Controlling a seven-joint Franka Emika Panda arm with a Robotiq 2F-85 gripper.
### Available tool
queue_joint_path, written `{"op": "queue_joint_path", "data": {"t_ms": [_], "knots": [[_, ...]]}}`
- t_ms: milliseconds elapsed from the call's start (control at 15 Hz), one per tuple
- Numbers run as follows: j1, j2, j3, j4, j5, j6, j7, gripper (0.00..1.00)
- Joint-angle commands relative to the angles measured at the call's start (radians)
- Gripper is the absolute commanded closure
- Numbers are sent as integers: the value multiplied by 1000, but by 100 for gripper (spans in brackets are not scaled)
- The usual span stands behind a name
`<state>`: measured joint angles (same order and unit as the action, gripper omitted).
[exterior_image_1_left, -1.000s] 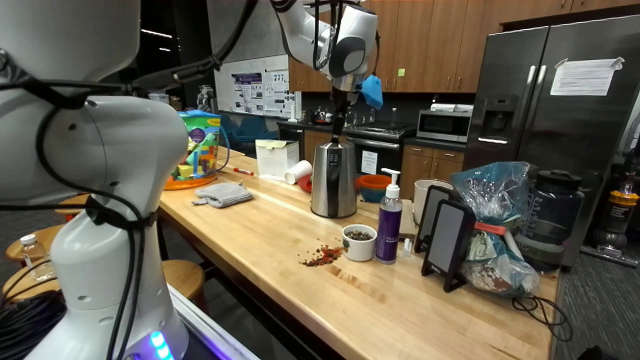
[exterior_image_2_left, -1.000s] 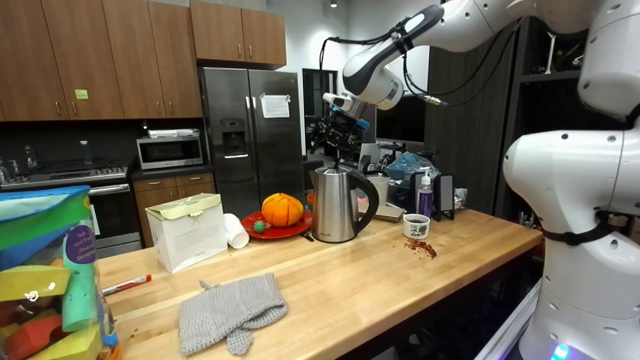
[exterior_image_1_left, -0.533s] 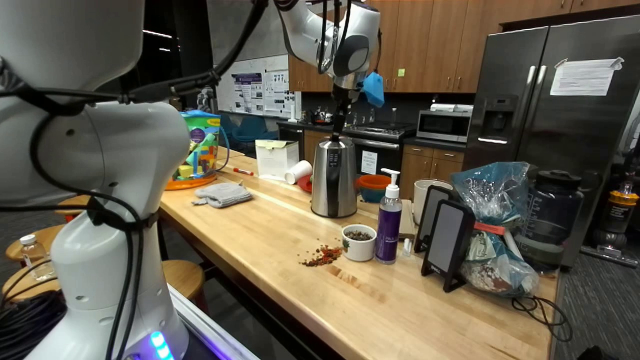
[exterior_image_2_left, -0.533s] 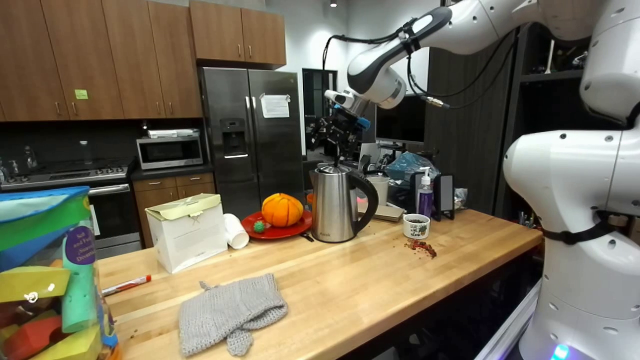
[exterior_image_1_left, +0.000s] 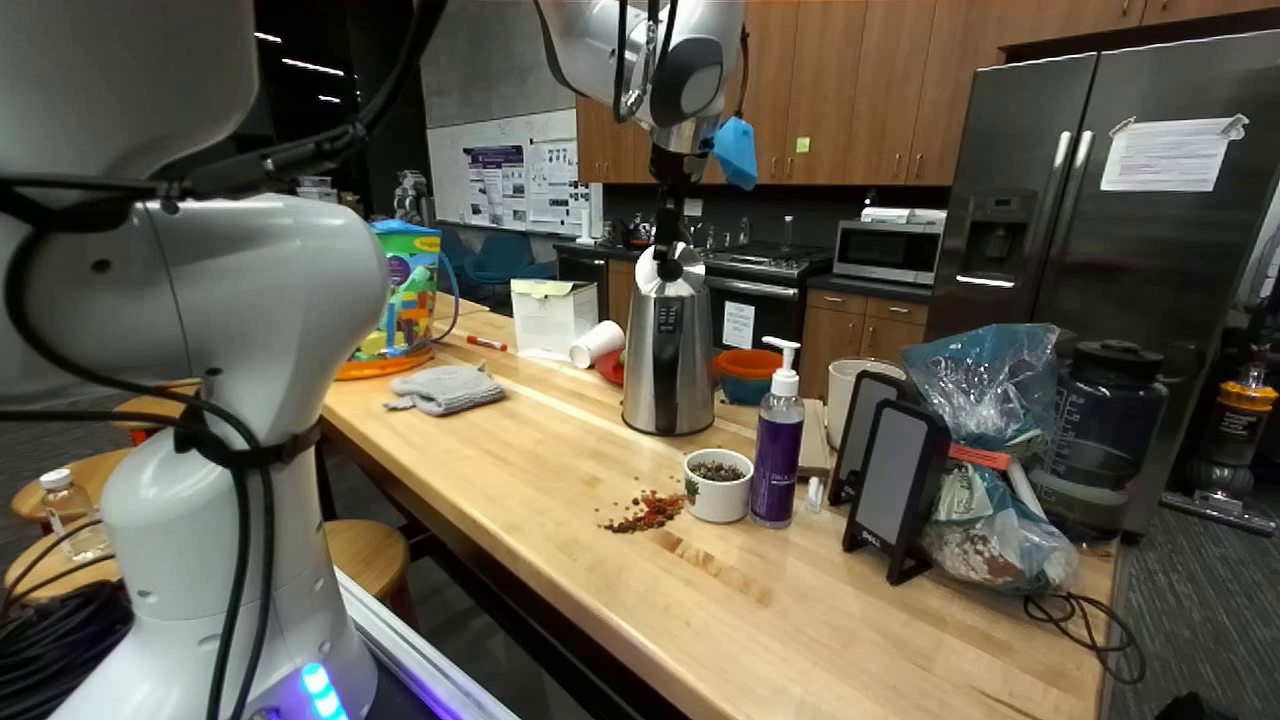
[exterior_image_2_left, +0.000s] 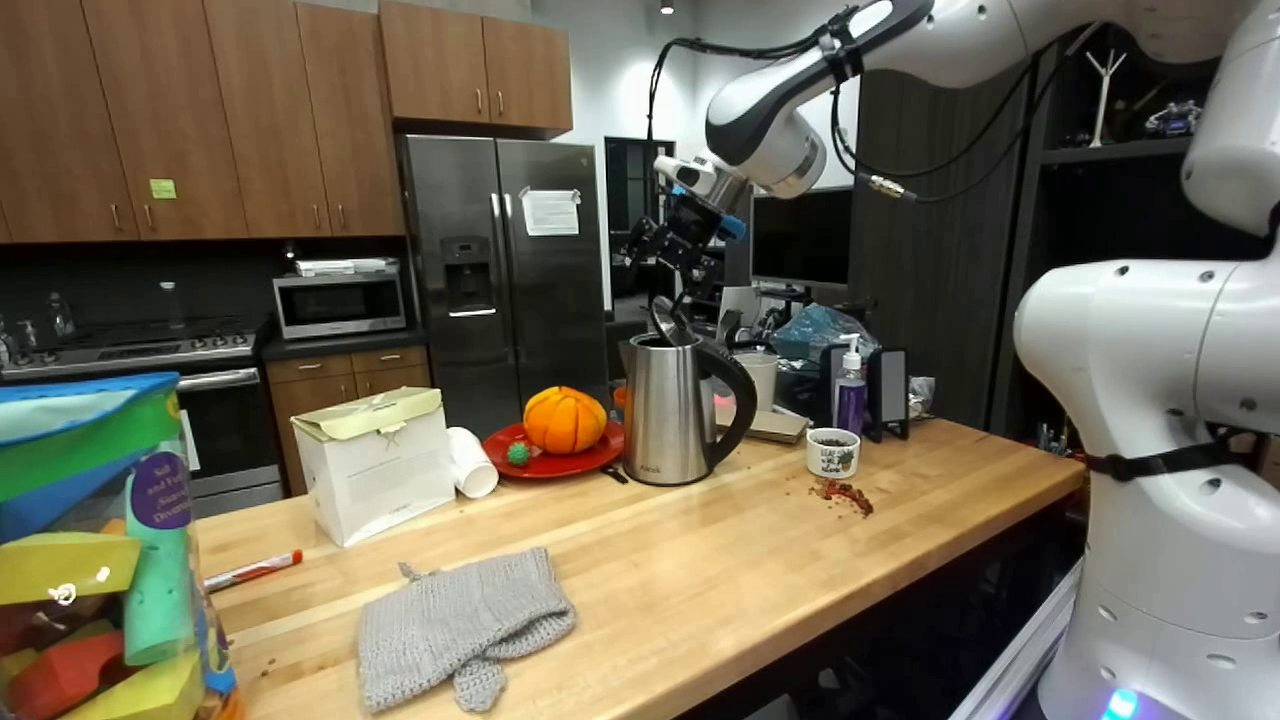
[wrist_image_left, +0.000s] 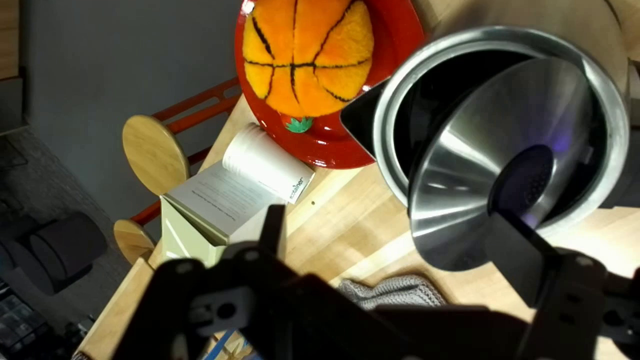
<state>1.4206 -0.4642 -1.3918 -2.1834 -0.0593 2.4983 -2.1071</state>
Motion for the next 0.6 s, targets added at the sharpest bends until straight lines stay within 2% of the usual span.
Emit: {"op": "queue_joint_path", "data": {"t_ms": [0,400,533], "knots": [[-168,-21,161,-57,2,-25,-37,0],[-515,-72,468,-186,16,-19,-127,0],[-621,-89,551,-230,33,-10,-179,0]]}}
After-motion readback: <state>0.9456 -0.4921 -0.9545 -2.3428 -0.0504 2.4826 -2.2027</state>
